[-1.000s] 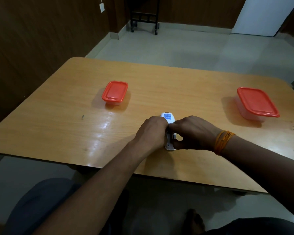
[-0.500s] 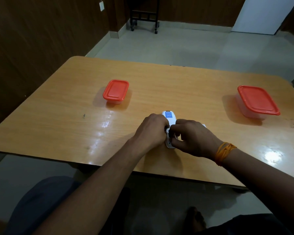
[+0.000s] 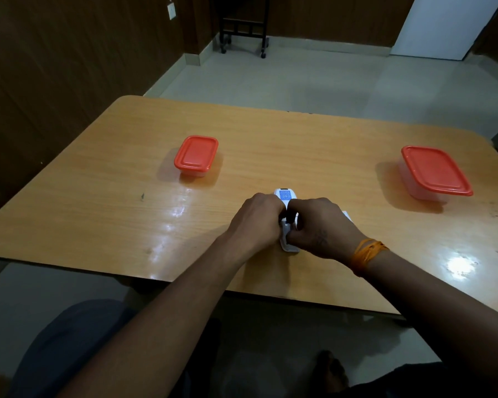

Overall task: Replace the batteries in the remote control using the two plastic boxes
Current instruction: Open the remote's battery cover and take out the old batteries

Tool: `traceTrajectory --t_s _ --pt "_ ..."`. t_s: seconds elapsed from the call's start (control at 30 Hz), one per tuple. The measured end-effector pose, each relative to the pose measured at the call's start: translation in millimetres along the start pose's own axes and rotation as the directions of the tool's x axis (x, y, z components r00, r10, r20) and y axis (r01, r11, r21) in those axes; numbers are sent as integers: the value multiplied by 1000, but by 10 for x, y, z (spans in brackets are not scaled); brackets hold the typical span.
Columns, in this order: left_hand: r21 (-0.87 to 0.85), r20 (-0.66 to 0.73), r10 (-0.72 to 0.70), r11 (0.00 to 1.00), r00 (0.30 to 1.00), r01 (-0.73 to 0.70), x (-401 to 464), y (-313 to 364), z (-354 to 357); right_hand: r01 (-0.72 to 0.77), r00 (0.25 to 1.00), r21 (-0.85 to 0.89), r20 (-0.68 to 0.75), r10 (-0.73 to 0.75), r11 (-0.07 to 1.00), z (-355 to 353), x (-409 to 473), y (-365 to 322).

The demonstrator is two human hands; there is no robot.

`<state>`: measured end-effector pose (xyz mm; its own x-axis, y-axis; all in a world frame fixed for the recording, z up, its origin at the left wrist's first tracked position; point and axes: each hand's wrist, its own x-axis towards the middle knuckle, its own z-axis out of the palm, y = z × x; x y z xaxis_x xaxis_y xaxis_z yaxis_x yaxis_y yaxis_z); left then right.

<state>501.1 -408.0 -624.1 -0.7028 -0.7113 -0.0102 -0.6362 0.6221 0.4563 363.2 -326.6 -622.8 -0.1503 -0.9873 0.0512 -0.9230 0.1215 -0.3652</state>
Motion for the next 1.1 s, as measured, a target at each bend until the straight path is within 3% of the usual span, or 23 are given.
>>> traceTrajectory --t_s 0.13,0.37,0.5,0.57,0.7,0.8,1.0,1.1 --pt "-20 4 8 1000 1000 -8 -5 -19 10 78 990 -75 123 -68 994 -88 -14 -13" --pt "-4 22 6 1000 1000 -5 -1 -24 -11 386 905 -201 272 -327 900 -235 33 32" --pt "-33 9 8 999 1000 -7 19 -57 34 386 902 -183 279 -329 904 -301 2 53" --pt "-57 -9 18 998 1000 -18 38 -83 70 343 926 -135 212 -312 929 -271 -42 88" --pt "-88 -23 12 996 1000 -14 52 -108 75 159 987 -17 -8 -159 987 -106 -152 188" --pt "-141 -100 -13 990 995 -1 -7 -106 95 19 989 85 -148 -6 996 -10 -259 210" --pt "-250 -264 30 963 964 -98 -239 122 103 -187 929 317 -250 272 930 -150 -538 404" --pt "-341 -264 36 931 964 -129 -314 350 153 -268 844 451 -316 433 851 -223 -751 648"
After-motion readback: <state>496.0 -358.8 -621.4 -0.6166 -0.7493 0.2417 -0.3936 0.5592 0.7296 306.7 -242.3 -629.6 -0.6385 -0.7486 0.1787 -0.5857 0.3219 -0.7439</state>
